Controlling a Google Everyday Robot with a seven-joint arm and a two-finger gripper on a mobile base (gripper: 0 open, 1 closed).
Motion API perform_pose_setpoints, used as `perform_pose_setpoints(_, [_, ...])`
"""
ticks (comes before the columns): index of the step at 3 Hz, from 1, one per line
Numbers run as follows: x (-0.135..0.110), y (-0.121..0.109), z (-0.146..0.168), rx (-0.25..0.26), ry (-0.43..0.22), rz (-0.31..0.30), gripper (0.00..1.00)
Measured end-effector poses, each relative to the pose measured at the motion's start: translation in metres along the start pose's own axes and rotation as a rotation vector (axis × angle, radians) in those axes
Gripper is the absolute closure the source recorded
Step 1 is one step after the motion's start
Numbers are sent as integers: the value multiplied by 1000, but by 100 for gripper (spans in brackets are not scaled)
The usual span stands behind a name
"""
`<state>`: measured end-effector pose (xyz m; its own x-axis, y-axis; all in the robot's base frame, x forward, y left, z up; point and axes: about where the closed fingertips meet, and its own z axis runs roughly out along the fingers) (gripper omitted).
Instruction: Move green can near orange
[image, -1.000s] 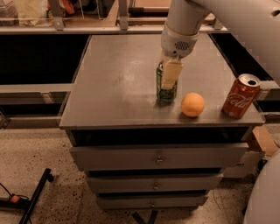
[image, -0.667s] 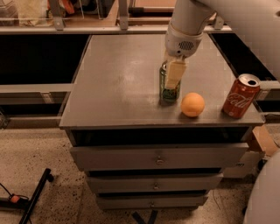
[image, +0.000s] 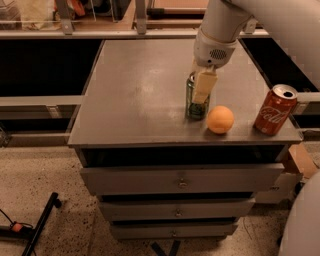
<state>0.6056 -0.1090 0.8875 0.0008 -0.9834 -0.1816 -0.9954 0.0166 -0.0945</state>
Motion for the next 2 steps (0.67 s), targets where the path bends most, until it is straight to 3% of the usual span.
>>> perform_pose_setpoints(2, [-5, -9, 5, 26, -14, -2, 0])
